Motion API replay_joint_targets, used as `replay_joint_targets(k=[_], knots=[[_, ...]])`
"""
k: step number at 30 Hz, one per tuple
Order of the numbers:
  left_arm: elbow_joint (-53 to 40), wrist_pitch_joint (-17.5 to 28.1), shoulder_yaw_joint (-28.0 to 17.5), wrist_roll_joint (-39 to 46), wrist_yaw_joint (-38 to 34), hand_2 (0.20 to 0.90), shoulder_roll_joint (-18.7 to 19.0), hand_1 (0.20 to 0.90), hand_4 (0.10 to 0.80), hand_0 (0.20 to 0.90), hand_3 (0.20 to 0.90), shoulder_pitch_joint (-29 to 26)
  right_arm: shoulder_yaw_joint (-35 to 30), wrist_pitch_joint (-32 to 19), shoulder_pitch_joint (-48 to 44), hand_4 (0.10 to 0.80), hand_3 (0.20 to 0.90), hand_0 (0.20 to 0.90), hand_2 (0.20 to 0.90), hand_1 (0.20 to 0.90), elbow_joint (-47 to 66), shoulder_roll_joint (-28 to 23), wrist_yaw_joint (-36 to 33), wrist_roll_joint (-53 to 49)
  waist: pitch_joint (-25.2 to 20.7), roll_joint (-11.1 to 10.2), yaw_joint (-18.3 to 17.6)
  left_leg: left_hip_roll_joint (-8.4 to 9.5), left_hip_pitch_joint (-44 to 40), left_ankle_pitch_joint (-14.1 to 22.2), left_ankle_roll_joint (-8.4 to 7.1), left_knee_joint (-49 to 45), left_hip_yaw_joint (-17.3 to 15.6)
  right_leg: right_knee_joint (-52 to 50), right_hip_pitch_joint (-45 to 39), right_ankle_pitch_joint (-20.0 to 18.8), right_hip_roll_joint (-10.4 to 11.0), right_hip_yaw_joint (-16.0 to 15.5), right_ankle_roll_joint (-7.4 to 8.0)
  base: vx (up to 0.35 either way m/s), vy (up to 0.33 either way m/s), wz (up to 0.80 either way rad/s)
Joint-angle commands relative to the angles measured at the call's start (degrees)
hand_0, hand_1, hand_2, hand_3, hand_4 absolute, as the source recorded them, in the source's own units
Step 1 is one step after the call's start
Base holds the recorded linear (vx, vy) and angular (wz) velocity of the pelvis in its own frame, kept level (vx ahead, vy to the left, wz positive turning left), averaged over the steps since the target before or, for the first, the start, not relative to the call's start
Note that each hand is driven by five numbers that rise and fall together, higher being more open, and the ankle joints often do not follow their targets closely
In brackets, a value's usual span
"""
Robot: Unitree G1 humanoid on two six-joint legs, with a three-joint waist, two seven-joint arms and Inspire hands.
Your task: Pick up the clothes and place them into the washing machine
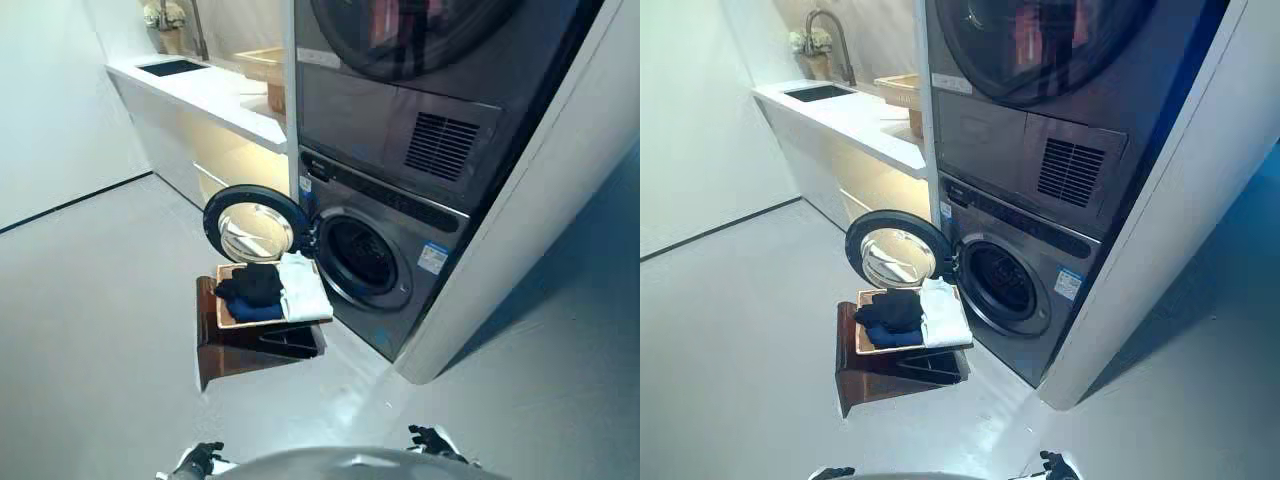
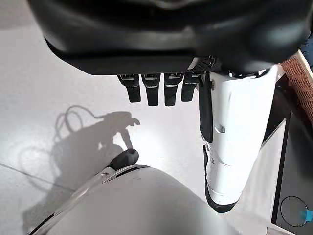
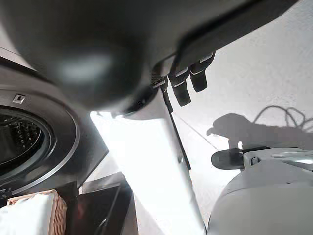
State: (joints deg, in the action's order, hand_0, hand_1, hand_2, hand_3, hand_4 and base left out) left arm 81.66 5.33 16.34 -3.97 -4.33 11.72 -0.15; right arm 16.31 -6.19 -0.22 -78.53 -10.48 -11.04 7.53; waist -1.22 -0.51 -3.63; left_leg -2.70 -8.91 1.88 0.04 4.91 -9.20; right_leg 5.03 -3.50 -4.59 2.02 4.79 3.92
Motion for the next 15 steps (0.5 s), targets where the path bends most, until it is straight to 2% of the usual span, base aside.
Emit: replay_joint_targets(k=[1,15], knots=[[2.9,1.13,-0.43,-0.24,0.21,0.9,-4.3,0.9,0.8,0.9,0.9,-3.08,2.29,0.5,-3.0,0.8,0.9,0.9,0.9,0.9,-4.45,-2.15,0.43,2.37,2.96,0.2,0.43,4.5,-1.53,2.62,-0.69,0.09,-0.29,-0.03,-3.84,4.07,-3.25,-2.71,0.0,0.0,0.0,0.0],[2.67,1.11,-0.32,-0.22,-0.34,0.9,-4.11,0.9,0.8,0.9,0.9,-3.47,2.05,0.49,-3.01,0.8,0.9,0.9,0.9,0.9,-4.42,-1.93,0.38,1.86,3.25,0.14,0.59,4.42,-1.55,2.58,-0.75,0.09,-0.26,-0.03,-3.74,4.06,-3.38,-2.72,-0.08,0.0,0.0,0.0]])
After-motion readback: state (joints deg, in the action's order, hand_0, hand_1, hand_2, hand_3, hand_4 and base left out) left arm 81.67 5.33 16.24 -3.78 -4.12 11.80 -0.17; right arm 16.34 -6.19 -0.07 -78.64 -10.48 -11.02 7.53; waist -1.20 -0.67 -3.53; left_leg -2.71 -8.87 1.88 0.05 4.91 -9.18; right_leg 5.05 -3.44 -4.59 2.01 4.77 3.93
